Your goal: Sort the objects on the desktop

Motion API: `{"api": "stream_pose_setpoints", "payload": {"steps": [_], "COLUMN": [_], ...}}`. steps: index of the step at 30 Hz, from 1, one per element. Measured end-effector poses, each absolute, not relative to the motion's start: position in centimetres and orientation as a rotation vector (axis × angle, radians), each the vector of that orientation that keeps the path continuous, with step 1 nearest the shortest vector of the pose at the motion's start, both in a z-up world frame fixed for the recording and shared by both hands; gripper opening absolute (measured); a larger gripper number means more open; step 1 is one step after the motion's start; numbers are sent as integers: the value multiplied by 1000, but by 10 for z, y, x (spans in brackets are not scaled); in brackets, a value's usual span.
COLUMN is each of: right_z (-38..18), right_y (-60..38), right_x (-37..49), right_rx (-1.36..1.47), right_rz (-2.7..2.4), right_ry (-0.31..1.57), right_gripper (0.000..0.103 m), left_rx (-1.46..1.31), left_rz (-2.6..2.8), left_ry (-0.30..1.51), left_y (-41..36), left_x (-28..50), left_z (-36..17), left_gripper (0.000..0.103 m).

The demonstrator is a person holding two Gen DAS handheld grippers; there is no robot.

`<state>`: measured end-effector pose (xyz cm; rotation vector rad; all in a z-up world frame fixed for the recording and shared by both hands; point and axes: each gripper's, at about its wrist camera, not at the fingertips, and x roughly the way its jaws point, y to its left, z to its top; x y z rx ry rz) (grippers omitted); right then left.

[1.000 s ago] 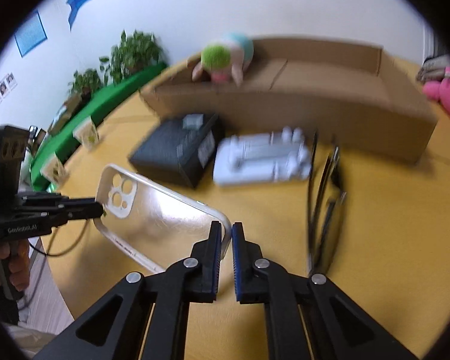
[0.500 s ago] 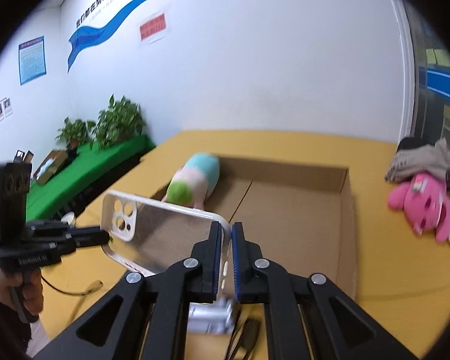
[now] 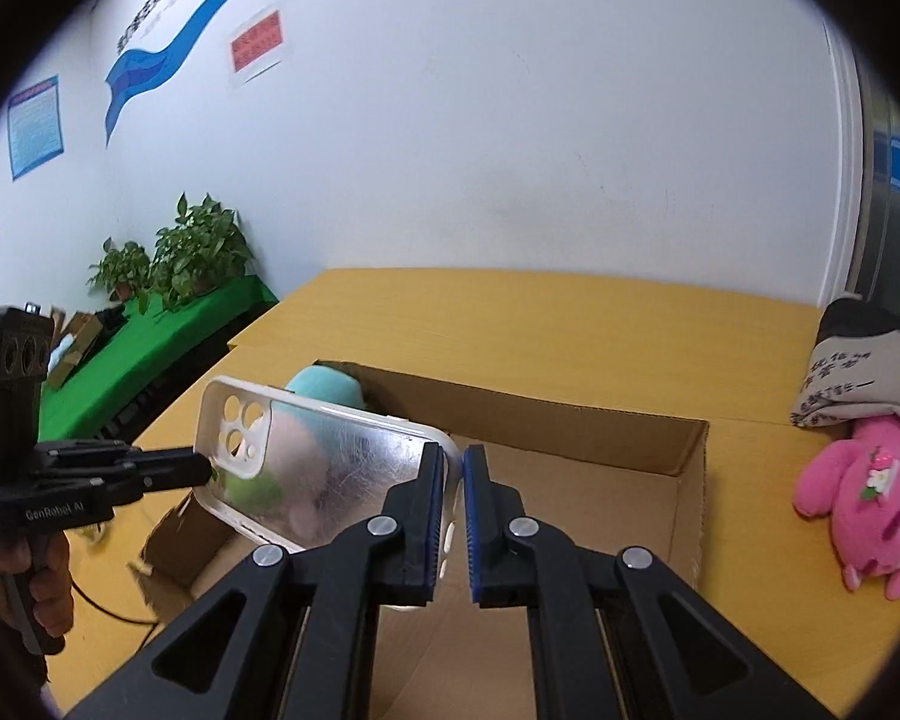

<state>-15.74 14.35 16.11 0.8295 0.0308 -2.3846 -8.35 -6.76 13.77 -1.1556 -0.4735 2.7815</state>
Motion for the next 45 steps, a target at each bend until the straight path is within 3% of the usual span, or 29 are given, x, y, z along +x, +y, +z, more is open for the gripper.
{"api": "stream_pose_setpoints", "payload": {"steps": [11, 16, 23, 24, 25, 26, 27, 28, 32, 34, 39, 42, 45], "right_z": [77, 24, -3, -2, 1, 6, 15, 24, 86, 109, 116, 93, 67], "right_y": [124, 108, 101, 101, 102, 104, 106, 110, 131, 147, 188, 197, 205], "right_x": [-290, -323, -334, -333, -332, -328, -321, -315, -249, -204, -96, -56, -39], "right_rx": [1122, 1278, 1341, 1338, 1329, 1309, 1278, 1246, 1079, 999, 942, 1013, 1098], "right_rz": [-2328, -2265, -2267, -2275, -2281, -2289, -2304, -2316, -2283, -2278, -2269, -2316, -2307], "right_ry": [-51, -69, -128, -118, -112, -104, -91, -83, -95, -99, -33, 106, 76], "right_gripper": [7, 7, 12, 20, 29, 52, 67, 68, 71, 78, 81, 81, 81], "left_rx": [-1571, -1723, -1768, -1752, -1724, -1684, -1639, -1587, -1341, -1229, -1110, -1165, -1265], "left_rz": [2667, 2627, 2590, 2602, 2617, 2634, 2651, 2667, 2685, 2728, 2830, 2771, 2772], "left_ry": [-522, -500, -503, -494, -483, -470, -458, -456, -491, -442, -270, -370, -464], "left_y": [-95, -98, -96, -98, -96, -95, -96, -96, -94, -92, -82, -90, -99], "left_x": [-218, -237, -246, -244, -239, -233, -226, -217, -160, -119, -24, 11, 21], "left_z": [58, 20, 17, 20, 27, 36, 45, 57, 113, 137, 144, 116, 79], "left_gripper": [6, 6, 7, 13, 27, 36, 55, 69, 83, 98, 103, 103, 103]}}
